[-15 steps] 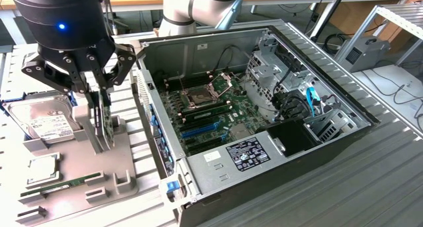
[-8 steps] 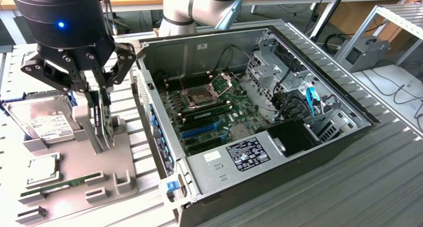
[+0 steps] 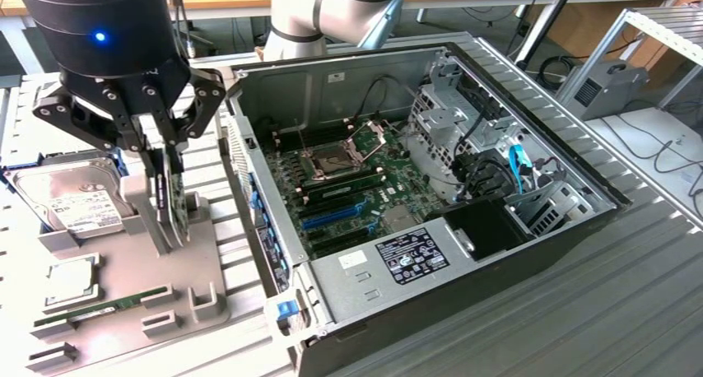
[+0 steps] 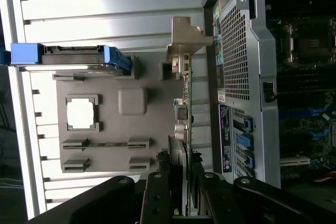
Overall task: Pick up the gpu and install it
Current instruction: 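Pick up the gpu and move the gpu toward the slot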
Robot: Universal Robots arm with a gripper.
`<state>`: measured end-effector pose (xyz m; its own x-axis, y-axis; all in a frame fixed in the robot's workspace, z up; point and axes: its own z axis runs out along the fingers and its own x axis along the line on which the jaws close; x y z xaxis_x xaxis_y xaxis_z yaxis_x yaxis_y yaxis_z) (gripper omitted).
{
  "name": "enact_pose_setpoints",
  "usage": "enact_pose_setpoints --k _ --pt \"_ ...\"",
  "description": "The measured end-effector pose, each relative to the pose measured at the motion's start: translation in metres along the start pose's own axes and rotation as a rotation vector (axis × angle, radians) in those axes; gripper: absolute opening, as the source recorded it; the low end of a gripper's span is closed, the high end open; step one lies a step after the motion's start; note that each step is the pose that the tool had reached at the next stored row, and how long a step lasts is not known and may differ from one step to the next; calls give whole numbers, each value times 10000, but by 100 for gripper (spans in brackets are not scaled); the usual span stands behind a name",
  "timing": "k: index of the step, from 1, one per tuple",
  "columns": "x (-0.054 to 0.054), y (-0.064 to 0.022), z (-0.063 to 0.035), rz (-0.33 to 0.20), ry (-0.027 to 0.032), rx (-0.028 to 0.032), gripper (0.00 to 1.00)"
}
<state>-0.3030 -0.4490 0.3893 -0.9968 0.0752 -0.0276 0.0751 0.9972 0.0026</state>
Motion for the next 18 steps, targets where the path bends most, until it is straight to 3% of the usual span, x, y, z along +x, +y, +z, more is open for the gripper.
enact_pose_setpoints --k 18 --pt "-2 0 -76 0 0 0 26"
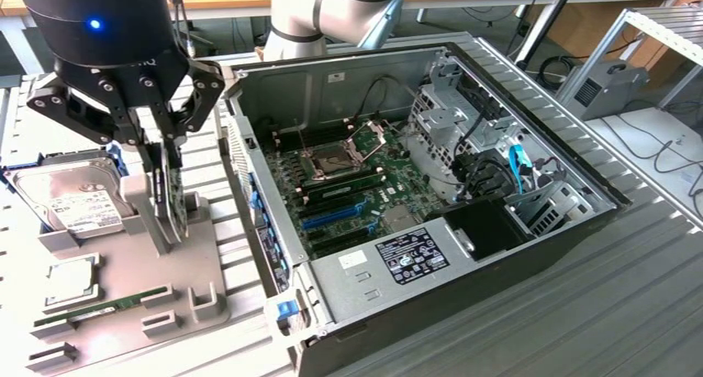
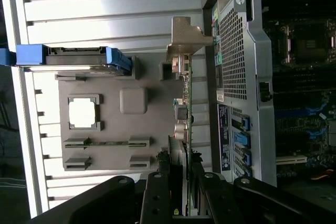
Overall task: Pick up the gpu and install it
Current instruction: 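Pick up the gpu and move the gpu toward the slot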
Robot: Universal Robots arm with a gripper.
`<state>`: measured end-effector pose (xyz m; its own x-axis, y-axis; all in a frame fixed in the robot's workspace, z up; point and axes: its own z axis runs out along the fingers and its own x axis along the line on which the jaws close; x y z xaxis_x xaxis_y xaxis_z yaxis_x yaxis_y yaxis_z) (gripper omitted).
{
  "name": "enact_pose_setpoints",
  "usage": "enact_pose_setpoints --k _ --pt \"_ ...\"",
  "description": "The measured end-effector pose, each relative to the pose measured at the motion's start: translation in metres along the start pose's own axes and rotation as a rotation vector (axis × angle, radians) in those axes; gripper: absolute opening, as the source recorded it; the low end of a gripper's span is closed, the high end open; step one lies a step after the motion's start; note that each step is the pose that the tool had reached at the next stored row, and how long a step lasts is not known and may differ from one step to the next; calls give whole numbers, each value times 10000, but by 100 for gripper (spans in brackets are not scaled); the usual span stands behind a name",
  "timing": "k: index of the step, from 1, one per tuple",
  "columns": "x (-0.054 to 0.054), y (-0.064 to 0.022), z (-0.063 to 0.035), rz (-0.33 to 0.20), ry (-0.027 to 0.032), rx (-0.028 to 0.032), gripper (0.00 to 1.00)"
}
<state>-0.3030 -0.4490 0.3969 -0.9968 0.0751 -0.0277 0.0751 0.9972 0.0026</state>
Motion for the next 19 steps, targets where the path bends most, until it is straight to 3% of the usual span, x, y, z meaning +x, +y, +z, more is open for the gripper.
enact_pose_setpoints --k 19 --pt "-2 0 -76 0 0 0 26"
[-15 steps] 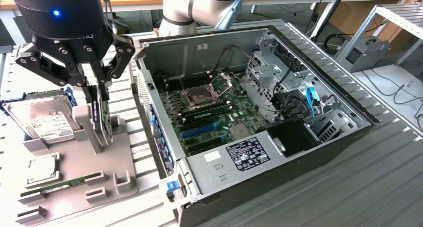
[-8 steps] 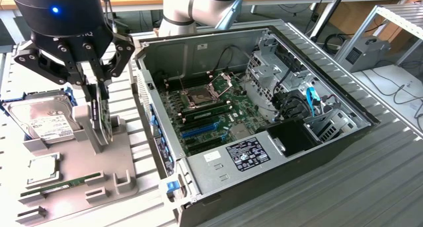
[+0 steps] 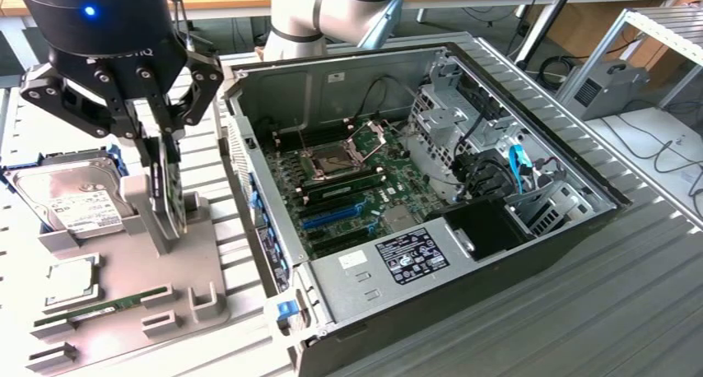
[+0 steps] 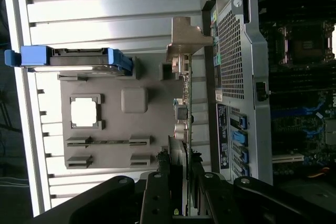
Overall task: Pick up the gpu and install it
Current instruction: 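Pick up the gpu and move the gpu toward the slot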
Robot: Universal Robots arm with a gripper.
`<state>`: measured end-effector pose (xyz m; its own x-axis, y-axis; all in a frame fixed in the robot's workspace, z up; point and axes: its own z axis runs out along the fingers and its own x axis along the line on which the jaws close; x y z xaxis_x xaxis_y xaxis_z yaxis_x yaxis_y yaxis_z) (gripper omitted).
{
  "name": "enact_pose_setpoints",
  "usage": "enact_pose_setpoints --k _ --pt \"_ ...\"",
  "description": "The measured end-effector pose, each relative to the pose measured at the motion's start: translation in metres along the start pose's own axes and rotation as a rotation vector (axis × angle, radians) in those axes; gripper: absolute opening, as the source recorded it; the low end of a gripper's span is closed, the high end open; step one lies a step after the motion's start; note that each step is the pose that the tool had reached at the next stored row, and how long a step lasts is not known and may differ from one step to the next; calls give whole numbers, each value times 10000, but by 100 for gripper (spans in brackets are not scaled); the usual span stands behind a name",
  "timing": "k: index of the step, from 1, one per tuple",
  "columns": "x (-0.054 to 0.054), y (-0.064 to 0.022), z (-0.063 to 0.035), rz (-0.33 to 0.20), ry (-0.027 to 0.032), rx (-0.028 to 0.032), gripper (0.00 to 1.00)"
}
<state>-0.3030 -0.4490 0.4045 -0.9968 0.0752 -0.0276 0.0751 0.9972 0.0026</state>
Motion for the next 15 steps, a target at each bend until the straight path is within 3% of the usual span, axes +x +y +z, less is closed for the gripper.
enact_pose_setpoints --k 15 --pt "-2 0 -65 0 0 0 26"
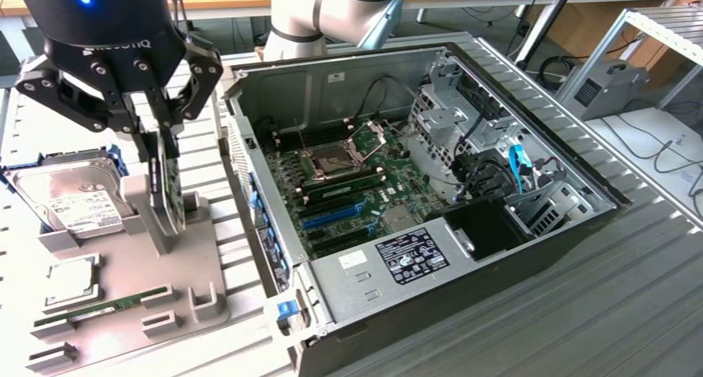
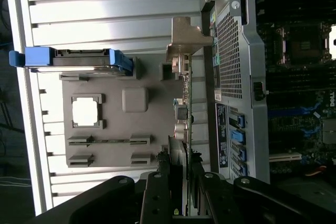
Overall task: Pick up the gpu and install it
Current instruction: 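Pick up the gpu and move the gpu toward the slot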
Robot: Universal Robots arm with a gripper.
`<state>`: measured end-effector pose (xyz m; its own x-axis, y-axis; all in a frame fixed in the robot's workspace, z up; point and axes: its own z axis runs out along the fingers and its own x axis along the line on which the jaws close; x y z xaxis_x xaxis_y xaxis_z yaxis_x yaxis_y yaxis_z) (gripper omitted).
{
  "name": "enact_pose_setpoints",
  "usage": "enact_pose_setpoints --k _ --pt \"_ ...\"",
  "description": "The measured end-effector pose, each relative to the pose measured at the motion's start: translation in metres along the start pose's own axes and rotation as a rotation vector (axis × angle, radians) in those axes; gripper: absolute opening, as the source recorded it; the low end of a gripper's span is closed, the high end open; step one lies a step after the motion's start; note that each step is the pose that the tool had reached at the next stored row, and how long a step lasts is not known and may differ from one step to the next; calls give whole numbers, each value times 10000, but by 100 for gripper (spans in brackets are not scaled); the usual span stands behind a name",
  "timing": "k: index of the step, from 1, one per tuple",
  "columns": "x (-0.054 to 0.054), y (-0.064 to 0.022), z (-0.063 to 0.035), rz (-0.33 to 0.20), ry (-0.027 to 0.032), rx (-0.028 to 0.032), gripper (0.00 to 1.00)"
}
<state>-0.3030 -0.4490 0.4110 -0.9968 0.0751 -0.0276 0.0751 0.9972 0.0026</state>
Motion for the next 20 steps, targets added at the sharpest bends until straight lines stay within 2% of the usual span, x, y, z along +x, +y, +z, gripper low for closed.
enact_pose_setpoints --k 20 --pt "-4 0 -120 0 0 0 26"
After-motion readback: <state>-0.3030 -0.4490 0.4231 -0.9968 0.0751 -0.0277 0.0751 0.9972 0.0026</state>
